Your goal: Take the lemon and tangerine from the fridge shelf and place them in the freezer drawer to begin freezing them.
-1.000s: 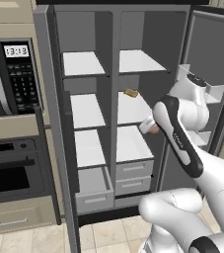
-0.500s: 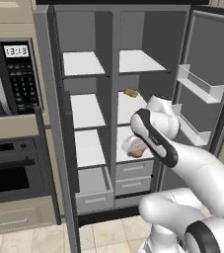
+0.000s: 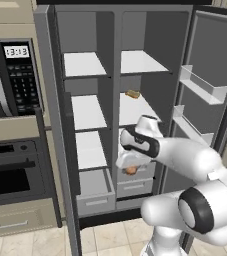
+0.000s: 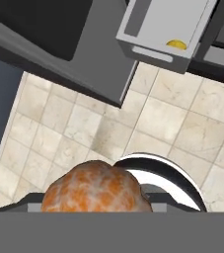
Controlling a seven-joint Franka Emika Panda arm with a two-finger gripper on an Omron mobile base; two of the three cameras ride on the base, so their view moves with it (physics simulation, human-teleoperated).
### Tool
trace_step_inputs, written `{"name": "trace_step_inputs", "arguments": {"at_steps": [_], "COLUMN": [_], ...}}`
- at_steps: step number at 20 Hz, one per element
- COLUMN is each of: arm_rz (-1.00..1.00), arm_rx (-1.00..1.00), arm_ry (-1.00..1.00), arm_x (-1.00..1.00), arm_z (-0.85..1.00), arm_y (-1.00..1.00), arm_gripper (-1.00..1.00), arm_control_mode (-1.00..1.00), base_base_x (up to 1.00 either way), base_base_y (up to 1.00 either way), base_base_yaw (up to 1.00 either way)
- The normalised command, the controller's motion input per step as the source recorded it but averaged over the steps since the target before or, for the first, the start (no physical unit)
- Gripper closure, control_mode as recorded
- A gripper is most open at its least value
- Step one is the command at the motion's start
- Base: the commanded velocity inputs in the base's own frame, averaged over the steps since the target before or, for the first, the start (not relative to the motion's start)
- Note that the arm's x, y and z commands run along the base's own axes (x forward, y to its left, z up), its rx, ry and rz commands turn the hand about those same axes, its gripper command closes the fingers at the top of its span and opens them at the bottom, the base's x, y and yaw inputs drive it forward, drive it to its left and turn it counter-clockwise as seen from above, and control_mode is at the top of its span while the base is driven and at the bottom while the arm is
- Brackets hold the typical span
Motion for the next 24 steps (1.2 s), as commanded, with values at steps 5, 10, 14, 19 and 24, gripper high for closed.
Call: {"name": "trace_step_inputs", "arguments": {"at_steps": [5, 10, 14, 19, 24], "arm_rz": [0.0, 0.0, 0.0, 0.0, 0.0], "arm_rx": [0.0, 0.0, 0.0, 0.0, 0.0], "arm_ry": [0.05, 0.0, 0.04, 0.07, 0.02], "arm_x": [0.27, 0.3, 0.34, 0.31, 0.2], "arm_z": [-0.61, -0.31, -0.3, -0.38, -0.41], "arm_y": [0.12, 0.15, 0.24, 0.27, 0.06], "arm_gripper": [1.0, 1.0, 1.0, 1.0, 1.0], "arm_control_mode": [-1.0, -1.0, -1.0, -1.0, -1.0], "base_base_x": [0.0, 0.0, 0.0, 0.0, 0.0], "base_base_y": [0.0, 0.0, 0.0, 0.0, 0.0], "base_base_yaw": [0.0, 0.0, 0.0, 0.0, 0.0]}}
